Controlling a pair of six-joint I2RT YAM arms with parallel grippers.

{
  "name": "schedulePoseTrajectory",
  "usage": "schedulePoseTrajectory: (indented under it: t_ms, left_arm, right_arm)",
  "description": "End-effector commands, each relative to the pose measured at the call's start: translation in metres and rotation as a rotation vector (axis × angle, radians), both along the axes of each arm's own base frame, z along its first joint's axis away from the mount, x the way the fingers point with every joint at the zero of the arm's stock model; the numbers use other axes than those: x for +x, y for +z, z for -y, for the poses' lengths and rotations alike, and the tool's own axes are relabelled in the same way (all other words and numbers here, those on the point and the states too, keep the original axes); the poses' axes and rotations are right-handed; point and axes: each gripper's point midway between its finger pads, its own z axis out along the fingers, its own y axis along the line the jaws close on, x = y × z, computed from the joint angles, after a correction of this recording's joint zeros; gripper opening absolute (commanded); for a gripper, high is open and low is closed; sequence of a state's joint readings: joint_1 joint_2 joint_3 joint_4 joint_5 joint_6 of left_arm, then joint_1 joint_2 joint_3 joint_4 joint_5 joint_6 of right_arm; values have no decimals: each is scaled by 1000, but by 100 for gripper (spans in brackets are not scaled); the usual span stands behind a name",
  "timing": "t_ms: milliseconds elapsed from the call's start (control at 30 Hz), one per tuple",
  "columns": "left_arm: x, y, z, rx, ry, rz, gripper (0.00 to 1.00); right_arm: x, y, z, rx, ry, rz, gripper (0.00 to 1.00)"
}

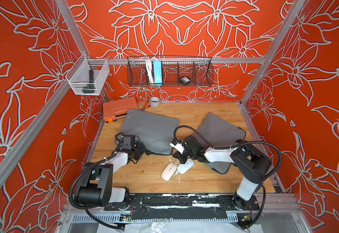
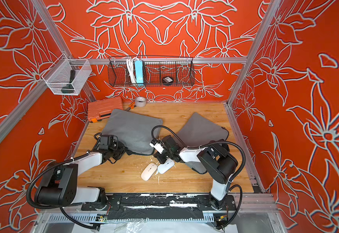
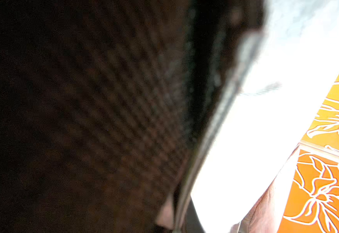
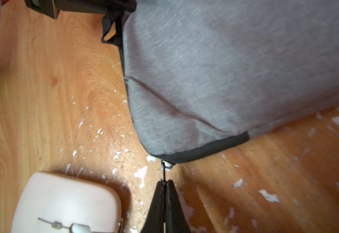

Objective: Put the mouse into the laptop bag
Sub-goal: Unzip the zipper on the zippered laptop bag.

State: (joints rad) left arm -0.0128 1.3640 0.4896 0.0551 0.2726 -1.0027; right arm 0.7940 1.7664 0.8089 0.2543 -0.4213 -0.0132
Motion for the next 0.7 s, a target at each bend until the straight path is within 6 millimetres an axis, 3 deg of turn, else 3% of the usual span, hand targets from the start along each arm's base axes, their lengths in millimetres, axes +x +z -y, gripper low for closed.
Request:
schedulePoseTrajectory:
  t_ms: [0,200,300,400,433,500,567,633,667]
  left_arm:
    - [5,5,-13,38,48,35,0]
    - [4,13,-12,26,52,68,0]
    - [2,17,-11,13,60,91,0]
    - [-2,22,-10,-5,73,123,0]
    - [-2,24,-10,-7,74,133,8]
    - [-1,30,-10,0,68,148,42]
    - [-1,37,-12,17,65,152,65]
    - [-1,45,-18,55,76,153,84]
    - [-1,49,-21,72,84,156,89]
  right_arm:
    - [-12,0,-20,-8,30,-30,0]
    - [-9,5,-41,-42,-43,8,0]
    - [3,13,-47,-18,-152,-16,0]
    - [20,13,-40,-46,-281,-23,0]
    - [25,13,-36,-64,-322,-16,0]
    - [36,12,-25,-110,-410,2,0]
    - [48,11,-6,-167,-519,32,0]
    - [60,11,15,-217,-620,64,0]
    - [65,12,23,-235,-656,75,0]
